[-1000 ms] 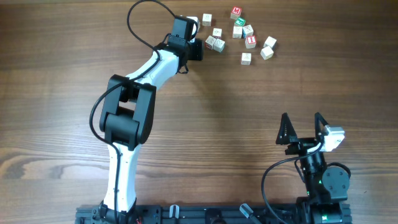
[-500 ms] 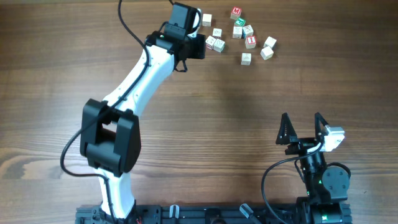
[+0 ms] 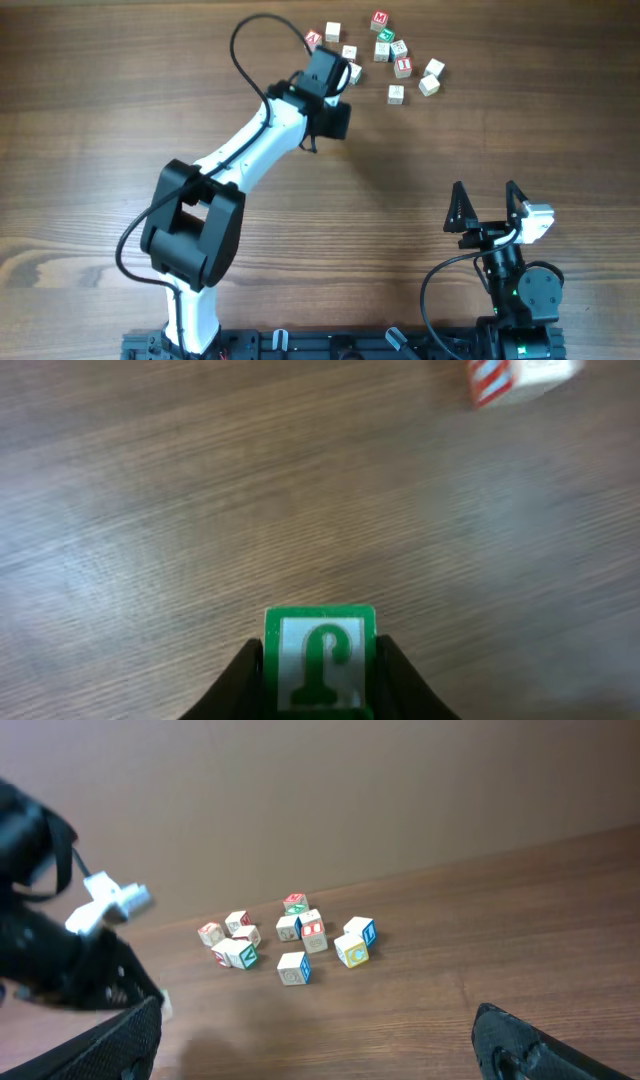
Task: Form a circle
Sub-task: 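Close the left gripper on the green-letter block and lift it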
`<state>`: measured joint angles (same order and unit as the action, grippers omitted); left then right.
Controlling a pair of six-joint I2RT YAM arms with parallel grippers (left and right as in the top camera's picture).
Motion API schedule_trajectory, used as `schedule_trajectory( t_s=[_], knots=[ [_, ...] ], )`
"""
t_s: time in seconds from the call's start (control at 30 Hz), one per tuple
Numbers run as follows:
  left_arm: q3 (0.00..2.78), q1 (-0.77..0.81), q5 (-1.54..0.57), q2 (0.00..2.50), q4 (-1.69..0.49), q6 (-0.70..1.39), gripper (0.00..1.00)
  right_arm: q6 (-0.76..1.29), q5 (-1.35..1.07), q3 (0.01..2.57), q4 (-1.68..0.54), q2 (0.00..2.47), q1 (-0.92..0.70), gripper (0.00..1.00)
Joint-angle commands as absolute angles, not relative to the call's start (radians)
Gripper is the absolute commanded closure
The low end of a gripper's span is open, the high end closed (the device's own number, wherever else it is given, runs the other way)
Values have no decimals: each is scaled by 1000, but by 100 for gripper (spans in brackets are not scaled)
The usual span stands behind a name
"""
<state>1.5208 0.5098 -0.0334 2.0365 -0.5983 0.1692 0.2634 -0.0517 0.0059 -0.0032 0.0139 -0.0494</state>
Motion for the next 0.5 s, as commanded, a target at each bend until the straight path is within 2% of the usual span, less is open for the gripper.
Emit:
schedule_trajectory(
  t_s=[0.0, 0.23, 0.37, 0.47],
  knots=[
    [1412, 508, 9, 2042, -495, 135, 88, 265, -60, 5, 1, 14, -46, 0],
    [1356, 509, 9, 2042, -416, 125, 85, 265, -60, 5, 1, 14, -46, 0],
    [1356, 509, 9, 2042, -410, 66, 80, 265, -60, 5, 1, 14, -46, 0],
    [1356, 509, 9, 2042, -410, 59, 72, 265, -60, 5, 1, 14, -46, 0]
  ],
)
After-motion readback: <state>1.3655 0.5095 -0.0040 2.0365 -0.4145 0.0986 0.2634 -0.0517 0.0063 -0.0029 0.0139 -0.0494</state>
